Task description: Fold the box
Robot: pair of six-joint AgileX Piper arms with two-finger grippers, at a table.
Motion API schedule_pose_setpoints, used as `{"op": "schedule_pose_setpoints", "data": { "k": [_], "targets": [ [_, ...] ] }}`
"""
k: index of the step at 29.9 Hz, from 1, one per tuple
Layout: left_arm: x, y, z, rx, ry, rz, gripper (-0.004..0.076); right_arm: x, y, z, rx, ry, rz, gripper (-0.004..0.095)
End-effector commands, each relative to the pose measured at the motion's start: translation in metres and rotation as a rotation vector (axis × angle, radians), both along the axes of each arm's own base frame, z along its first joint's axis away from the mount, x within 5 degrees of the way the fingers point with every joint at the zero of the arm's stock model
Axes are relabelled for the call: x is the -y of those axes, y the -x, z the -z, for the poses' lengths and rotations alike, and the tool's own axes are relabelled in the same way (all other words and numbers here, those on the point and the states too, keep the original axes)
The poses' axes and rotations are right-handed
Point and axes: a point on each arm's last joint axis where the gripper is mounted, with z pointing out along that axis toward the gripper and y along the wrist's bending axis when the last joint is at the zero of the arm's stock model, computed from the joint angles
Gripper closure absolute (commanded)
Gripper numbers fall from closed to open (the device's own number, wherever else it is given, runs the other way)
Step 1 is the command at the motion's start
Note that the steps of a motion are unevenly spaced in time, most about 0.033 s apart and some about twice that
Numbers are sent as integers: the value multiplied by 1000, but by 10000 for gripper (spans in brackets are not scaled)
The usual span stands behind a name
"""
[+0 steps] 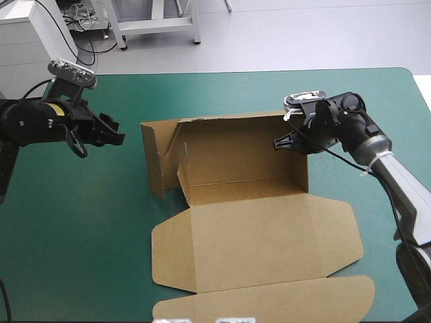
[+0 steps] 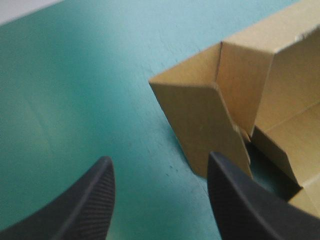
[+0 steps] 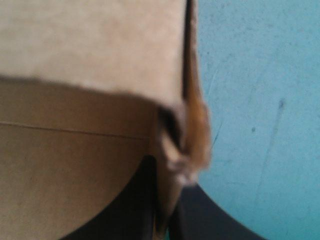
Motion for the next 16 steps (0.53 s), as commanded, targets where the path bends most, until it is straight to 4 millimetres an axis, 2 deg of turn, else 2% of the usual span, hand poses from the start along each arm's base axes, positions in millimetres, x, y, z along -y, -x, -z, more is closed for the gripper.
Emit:
{"op": "schedule_pose_setpoints", "data": {
  "k": [1, 4, 7, 10, 14, 16],
  "targets": [
    [-6, 14, 3, 14, 170, 39, 352, 3, -22, 4, 1, 23, -19, 930],
    [-3, 30, 19, 49, 206, 92, 416, -4, -42, 25, -39, 32, -26, 930],
    [-4, 56, 37, 92, 198, 110, 472, -10, -56, 45, -85, 31, -40, 930],
    [-8, 84, 49, 191, 192, 81, 479, -12, -63, 65, -131, 40, -48, 930],
    [-14, 127, 63, 297, 160, 64, 486, -14, -67, 76, -154, 44, -51, 930],
    [-17, 149, 72, 349, 139, 58, 521, -14, -68, 77, -149, 45, -58, 930]
  ]
}}
